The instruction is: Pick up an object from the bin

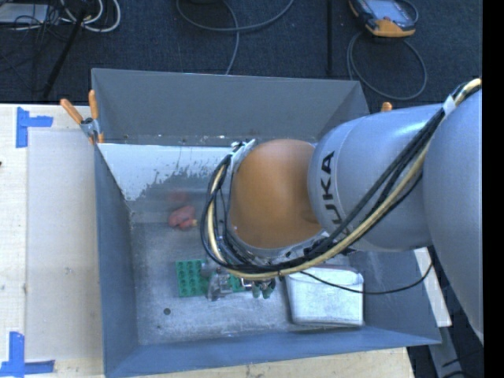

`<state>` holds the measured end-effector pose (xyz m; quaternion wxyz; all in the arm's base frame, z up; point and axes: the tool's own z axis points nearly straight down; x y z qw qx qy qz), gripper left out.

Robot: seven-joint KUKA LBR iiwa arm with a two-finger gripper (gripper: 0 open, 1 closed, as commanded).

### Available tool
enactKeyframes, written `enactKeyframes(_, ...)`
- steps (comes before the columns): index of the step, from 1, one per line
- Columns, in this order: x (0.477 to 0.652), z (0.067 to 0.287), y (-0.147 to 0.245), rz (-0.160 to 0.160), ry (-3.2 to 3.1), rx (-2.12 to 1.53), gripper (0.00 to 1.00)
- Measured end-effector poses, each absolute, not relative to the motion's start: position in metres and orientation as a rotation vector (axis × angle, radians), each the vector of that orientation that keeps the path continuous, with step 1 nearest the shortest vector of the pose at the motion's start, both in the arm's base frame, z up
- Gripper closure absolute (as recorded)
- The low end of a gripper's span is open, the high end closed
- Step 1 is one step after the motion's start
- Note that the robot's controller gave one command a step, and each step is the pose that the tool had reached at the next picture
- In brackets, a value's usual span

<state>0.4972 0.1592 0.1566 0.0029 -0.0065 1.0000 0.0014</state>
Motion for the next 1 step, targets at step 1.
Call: enactKeyframes(1, 0.4991, 0.2247, 0.1621, 0.003, 3.135, -0.035, 1.00)
